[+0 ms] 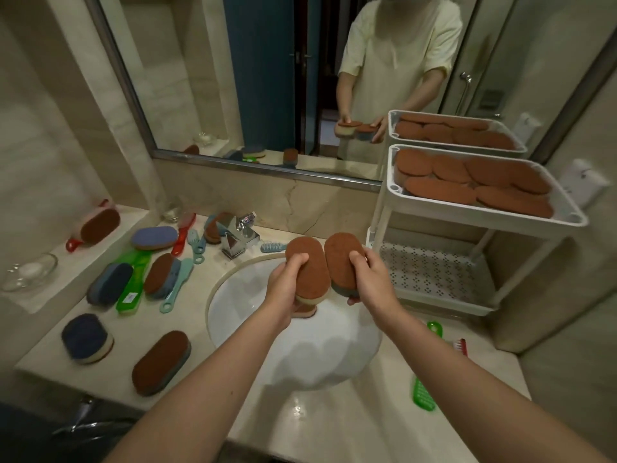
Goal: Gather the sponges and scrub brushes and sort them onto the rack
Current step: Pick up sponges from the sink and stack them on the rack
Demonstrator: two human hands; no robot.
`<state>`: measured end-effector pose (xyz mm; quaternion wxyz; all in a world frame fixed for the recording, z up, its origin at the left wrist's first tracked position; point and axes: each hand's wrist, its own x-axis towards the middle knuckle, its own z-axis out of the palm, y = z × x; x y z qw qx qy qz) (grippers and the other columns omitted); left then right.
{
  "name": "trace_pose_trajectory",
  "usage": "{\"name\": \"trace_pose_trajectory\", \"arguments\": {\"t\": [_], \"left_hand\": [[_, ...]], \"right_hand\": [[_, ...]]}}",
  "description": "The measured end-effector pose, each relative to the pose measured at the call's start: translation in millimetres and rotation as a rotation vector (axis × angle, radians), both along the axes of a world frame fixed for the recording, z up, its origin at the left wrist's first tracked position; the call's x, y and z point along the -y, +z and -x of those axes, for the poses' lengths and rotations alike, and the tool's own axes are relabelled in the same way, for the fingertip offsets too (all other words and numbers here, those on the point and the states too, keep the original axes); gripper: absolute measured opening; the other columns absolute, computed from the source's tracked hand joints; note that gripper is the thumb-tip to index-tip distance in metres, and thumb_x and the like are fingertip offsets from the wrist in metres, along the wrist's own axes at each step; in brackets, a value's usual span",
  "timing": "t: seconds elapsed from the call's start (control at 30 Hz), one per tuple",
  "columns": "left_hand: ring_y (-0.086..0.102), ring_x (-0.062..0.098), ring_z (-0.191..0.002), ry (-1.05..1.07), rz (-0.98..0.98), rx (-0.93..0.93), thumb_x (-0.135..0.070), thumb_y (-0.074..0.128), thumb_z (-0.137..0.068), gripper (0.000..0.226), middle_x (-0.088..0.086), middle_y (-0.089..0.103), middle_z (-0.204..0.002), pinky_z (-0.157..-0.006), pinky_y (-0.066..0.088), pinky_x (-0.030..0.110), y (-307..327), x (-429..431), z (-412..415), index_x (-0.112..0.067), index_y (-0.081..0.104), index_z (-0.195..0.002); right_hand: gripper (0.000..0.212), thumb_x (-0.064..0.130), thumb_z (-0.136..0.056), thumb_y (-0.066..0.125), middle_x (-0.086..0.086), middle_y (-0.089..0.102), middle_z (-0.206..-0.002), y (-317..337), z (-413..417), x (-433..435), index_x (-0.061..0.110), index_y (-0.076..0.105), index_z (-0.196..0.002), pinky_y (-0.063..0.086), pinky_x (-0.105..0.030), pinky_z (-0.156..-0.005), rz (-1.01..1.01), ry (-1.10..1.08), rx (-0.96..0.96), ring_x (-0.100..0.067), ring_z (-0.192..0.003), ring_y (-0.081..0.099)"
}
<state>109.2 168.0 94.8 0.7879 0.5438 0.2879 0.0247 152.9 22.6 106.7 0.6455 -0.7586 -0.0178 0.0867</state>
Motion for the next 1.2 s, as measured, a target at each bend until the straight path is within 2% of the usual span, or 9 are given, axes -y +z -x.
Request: {"name": "trace_pose_trajectory", "arguments": {"t": [0.1,0.2,0.5,0.67,0.83,0.93,1.03,1.13,1.2], "left_hand": [[0.072,0.014,-0.071,-0.031,0.002,0.036,-0.038,0.063,-0.086,0.023,-0.001,0.076,-0.081,-0.061,0.053,0.026,14,14,6,-0.019,0.069,-0.096],[0.071,0.011,-0.064,-0.062,0.006,0.057,-0.036,0.063,-0.086,0.020,-0.002,0.075,-0.075,-0.059,0.054,0.024,29,27,8,-0.018,0.069,-0.092],[0.067,0.020,-0.091,-0.150,-0.117,0.161,-0.040,0.063,-0.089,0.033,0.002,0.069,-0.101,-0.075,0.056,0.034,80,70,-13,-0.021,0.055,-0.114],[0.066,0.017,-0.088,-0.203,-0.187,0.218,-0.040,0.060,-0.091,0.040,0.002,0.065,-0.103,-0.061,0.052,0.028,108,97,-31,-0.019,0.048,-0.123],[0.064,0.016,-0.090,-0.244,-0.223,0.273,-0.044,0.059,-0.090,0.045,-0.001,0.063,-0.107,-0.061,0.051,0.029,131,122,-54,-0.021,0.044,-0.126],[0.063,0.015,-0.094,-0.286,-0.232,0.300,-0.045,0.057,-0.091,0.048,-0.003,0.061,-0.109,-0.066,0.052,0.032,145,134,-72,-0.023,0.038,-0.130],[0.061,0.018,-0.099,-0.315,-0.263,0.281,-0.043,0.054,-0.092,0.044,-0.002,0.057,-0.109,-0.089,0.054,0.045,155,146,-91,-0.025,0.033,-0.126],[0.057,0.016,-0.094,-0.291,-0.262,0.268,-0.036,0.051,-0.092,0.036,-0.004,0.044,-0.100,-0.084,0.056,0.044,165,159,-108,-0.024,0.030,-0.119],[0.056,0.018,-0.095,-0.279,-0.245,0.261,-0.032,0.051,-0.089,0.033,0.000,0.044,-0.103,-0.074,0.057,0.040,172,167,-118,-0.022,0.033,-0.115]], "right_hand": [[0.024,0.037,-0.096,0.048,0.000,0.063,-0.101,10,8,16,0.032,0.054,-0.119,0.044,-0.023,-0.039,-0.002,-0.024,0.046,-0.021,-0.075,0.066],[0.020,0.037,-0.095,0.052,0.001,0.062,-0.094,21,12,31,0.030,0.052,-0.114,0.043,-0.023,-0.037,-0.006,-0.058,0.095,-0.019,-0.068,0.065],[0.010,0.039,-0.094,0.053,-0.007,0.061,-0.098,64,12,79,0.033,0.045,-0.098,0.043,-0.026,-0.040,-0.090,-0.187,0.186,-0.024,-0.073,0.064],[0.014,0.042,-0.094,0.052,-0.008,0.060,-0.100,91,3,108,0.032,0.045,-0.102,0.043,-0.025,-0.040,-0.104,-0.224,0.237,-0.023,-0.077,0.063],[0.021,0.038,-0.095,0.051,-0.005,0.058,-0.111,112,-14,135,0.029,0.046,-0.113,0.048,-0.024,-0.044,-0.101,-0.250,0.268,-0.022,-0.089,0.064],[0.030,0.032,-0.096,0.049,-0.002,0.045,-0.128,123,-29,149,0.023,0.049,-0.125,0.049,-0.022,-0.063,-0.038,-0.294,0.298,-0.014,-0.104,0.056],[0.037,0.027,-0.094,0.051,0.000,0.039,-0.132,135,-43,162,0.018,0.051,-0.130,0.045,-0.024,-0.083,0.032,-0.334,0.333,-0.012,-0.109,0.050],[0.051,0.028,-0.087,0.057,-0.004,0.047,-0.135,145,-52,173,0.019,0.048,-0.136,0.045,-0.043,-0.102,0.090,-0.309,0.346,-0.021,-0.120,0.050],[0.068,0.032,-0.081,0.063,-0.004,0.046,-0.139,151,-55,180,0.021,0.038,-0.144,0.044,-0.045,-0.105,0.123,-0.297,0.363,-0.021,-0.124,0.048]]}}
